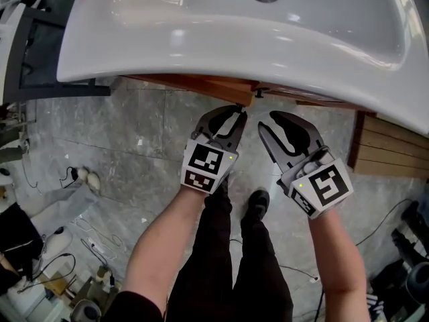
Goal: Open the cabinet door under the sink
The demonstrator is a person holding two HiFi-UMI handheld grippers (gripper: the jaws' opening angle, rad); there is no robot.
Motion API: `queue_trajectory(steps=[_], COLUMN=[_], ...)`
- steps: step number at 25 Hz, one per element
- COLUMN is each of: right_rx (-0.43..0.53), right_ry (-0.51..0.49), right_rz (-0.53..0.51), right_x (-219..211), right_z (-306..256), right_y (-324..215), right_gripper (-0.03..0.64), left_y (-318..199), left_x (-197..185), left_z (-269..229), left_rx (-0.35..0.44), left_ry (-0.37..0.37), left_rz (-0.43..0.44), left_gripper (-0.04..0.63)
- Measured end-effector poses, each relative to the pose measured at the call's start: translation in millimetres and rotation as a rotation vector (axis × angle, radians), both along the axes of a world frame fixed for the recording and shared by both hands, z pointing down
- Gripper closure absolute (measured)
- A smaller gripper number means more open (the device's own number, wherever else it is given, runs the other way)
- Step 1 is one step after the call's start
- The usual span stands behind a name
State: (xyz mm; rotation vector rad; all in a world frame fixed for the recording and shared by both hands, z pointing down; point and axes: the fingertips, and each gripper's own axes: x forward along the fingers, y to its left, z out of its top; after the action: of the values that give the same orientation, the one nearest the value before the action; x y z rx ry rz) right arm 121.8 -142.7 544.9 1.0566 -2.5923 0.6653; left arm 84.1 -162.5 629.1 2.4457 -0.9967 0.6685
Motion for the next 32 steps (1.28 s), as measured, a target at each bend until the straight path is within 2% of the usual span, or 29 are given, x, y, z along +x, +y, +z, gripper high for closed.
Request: queue_trajectory(steps=[8, 23, 32], right_rx=[0.084, 0.079, 0.062], right_ry=[0.016, 0.003, -0.016], right_rz=[-0.077, -0.168, -0.243], right_x=[-28, -57, -82], right_z=[-15, -20, -19], right_y=[-34, -9, 43], right_gripper=[0.471, 0.500, 0.500], left_y=[-1, 24, 66], left_x=[1, -16, -46], left_z=[0, -3, 2], left_rx=[0.003, -0.007, 0.008], left_ry=[0.016, 0.008, -0.029], left_rz=[0.017, 0.038, -0.073], left_gripper=[0.508, 0.505, 0.503])
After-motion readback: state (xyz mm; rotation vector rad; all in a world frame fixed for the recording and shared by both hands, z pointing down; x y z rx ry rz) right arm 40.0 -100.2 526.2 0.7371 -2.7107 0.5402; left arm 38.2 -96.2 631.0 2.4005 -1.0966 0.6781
